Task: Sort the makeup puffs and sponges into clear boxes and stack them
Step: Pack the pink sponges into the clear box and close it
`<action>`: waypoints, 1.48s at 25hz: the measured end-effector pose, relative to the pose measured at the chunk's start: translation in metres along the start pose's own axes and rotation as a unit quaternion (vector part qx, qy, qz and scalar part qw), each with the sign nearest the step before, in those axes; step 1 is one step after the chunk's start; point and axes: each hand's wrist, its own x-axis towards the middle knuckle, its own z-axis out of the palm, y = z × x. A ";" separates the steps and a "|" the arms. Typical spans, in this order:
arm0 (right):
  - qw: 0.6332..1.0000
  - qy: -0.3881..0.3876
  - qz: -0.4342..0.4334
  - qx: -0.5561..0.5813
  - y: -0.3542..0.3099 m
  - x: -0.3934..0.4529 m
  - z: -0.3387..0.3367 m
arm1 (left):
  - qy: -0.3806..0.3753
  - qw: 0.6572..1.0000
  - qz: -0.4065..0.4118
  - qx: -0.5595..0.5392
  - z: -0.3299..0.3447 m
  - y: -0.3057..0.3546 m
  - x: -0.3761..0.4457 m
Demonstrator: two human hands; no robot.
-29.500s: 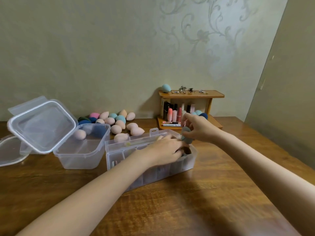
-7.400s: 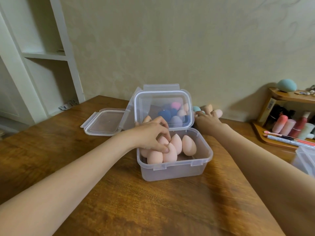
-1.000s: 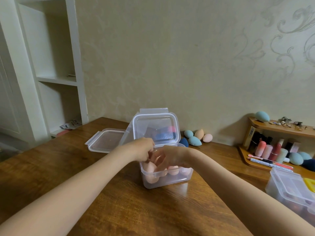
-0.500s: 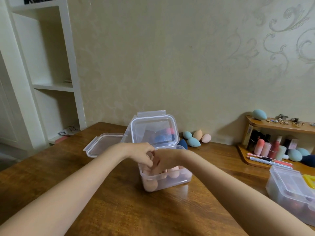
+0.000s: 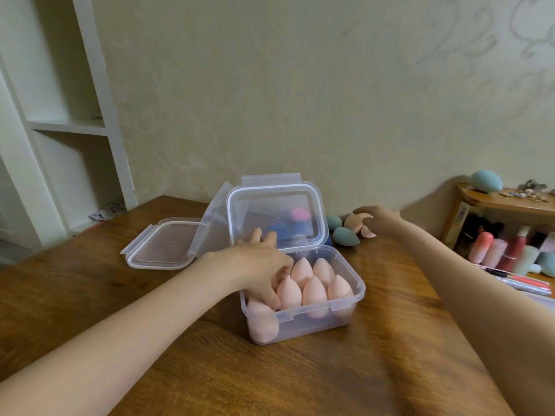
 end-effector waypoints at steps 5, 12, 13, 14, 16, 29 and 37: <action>0.998 0.045 0.028 0.019 0.008 0.014 0.018 | 0.015 0.999 0.011 0.030 0.008 0.000 0.009; 0.937 0.254 0.054 0.235 -0.001 -0.034 0.004 | 0.042 0.999 0.023 -0.025 0.013 -0.002 0.004; 0.920 0.267 0.039 0.283 -0.009 -0.045 -0.012 | 0.042 0.998 0.023 -0.049 0.012 -0.005 0.003; 0.906 0.256 0.008 0.337 -0.020 -0.059 -0.029 | 0.041 0.996 0.023 -0.079 0.011 -0.006 0.000; 0.869 0.135 -0.064 0.472 -0.042 -0.094 -0.057 | 0.037 0.990 0.031 -0.132 0.009 -0.006 -0.002; 0.922 -0.288 -0.252 0.059 -0.093 -0.163 -0.011 | 0.117 0.988 -0.014 -0.097 0.022 0.005 -0.007; 0.932 -0.201 -0.279 -0.114 -0.106 -0.173 0.008 | 0.130 0.985 -0.042 -0.105 0.019 0.010 -0.011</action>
